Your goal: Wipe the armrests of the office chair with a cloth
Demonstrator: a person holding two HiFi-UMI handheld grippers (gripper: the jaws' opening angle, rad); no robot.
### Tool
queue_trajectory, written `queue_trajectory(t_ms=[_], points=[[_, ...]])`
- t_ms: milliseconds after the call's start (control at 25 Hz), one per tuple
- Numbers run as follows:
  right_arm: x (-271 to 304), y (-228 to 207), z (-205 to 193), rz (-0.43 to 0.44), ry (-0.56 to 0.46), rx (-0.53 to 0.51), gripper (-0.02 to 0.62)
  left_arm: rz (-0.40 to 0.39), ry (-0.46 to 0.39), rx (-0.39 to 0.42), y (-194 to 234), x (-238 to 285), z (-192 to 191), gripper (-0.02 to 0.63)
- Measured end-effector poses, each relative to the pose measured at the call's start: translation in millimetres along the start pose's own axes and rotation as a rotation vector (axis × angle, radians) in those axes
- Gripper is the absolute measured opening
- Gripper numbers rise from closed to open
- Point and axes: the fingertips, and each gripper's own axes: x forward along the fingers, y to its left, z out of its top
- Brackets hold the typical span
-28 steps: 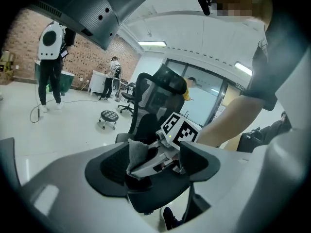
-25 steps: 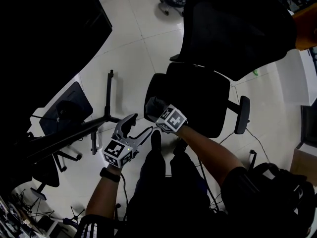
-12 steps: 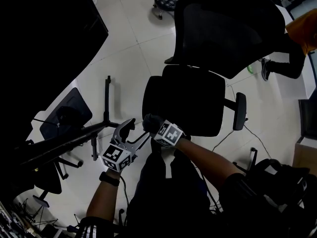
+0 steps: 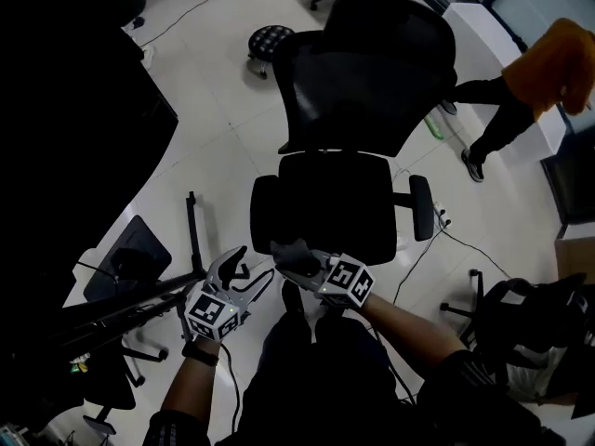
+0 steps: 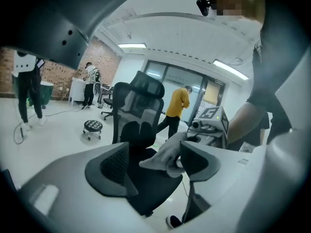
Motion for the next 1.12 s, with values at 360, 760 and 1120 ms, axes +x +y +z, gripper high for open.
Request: queue_trajectory(t_ms=[360,760,1120], points=[[-178,44,34,-0.274,-0.23,-0.058,0.017,-0.084,-0.059,0.097,-97,-7,44,0.351],[-329,155,2,-0.413,-0.375,-0.198,0.018,-0.095,-0.122,0.19,-265,-33,24,0.351],[-397,243,-23,-0.445,-0.437,-0.278,0.018,-0.098,-0.177,0.255,-379,-78,15,0.351]])
